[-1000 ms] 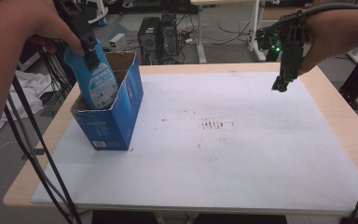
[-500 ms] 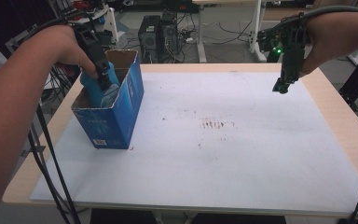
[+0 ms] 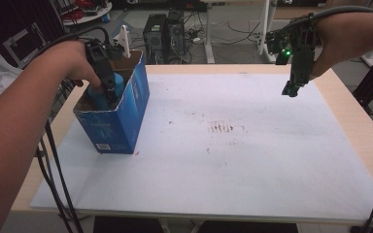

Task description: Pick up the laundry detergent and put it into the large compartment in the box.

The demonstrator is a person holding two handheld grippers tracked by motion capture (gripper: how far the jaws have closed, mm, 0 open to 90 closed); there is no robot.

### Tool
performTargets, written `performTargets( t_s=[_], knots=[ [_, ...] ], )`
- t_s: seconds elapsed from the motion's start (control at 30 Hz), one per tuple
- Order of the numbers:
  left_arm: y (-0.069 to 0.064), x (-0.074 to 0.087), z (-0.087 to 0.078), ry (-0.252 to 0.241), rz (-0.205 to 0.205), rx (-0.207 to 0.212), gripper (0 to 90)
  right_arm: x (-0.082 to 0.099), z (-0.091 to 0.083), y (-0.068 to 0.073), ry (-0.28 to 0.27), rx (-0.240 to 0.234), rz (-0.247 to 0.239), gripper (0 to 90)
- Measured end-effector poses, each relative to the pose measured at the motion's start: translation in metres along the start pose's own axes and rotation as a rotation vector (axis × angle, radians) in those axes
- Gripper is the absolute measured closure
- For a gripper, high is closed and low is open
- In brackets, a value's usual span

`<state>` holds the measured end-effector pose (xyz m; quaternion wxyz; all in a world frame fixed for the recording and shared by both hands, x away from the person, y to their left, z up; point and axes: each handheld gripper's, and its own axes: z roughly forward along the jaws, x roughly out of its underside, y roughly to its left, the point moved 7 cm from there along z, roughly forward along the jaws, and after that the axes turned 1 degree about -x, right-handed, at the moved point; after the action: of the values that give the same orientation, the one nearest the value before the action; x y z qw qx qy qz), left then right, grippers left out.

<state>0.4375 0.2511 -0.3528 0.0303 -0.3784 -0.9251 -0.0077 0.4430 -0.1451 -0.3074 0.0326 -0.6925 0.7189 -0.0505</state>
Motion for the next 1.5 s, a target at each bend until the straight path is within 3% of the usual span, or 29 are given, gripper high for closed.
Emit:
performTargets(
  t_s=[0.23, 0.5, 0.77, 1.17, 1.33, 1.5],
  knots=[
    [0.001, 0.002, 0.013, -0.005, 0.023, 0.007, 37.5, -0.002, 0.001, 0.000, 0.005, -0.003, 0.000, 3.1],
    [0.002, 0.003, 0.013, -0.012, 0.049, 0.004, 37.4, -0.007, 0.004, 0.000, 0.007, -0.007, -0.004, 3.1],
    [-0.001, 0.003, 0.014, -0.026, 0.033, 0.026, 33.0, -0.008, 0.003, 0.000, 0.005, -0.008, -0.002, 3.1],
    [-0.003, 0.003, -0.002, -0.060, 0.053, 0.005, 27.4, -0.005, 0.001, 0.001, 0.003, -0.004, 0.002, 3.1],
    [-0.003, 0.002, -0.015, -0.081, 0.076, -0.045, 26.6, -0.006, 0.001, 0.002, 0.003, -0.004, -0.003, 3.1],
    [-0.005, 0.005, -0.025, -0.081, 0.074, -0.040, 23.7, -0.008, 0.001, 0.003, 0.001, -0.010, 0.000, 3.1]
  ],
)
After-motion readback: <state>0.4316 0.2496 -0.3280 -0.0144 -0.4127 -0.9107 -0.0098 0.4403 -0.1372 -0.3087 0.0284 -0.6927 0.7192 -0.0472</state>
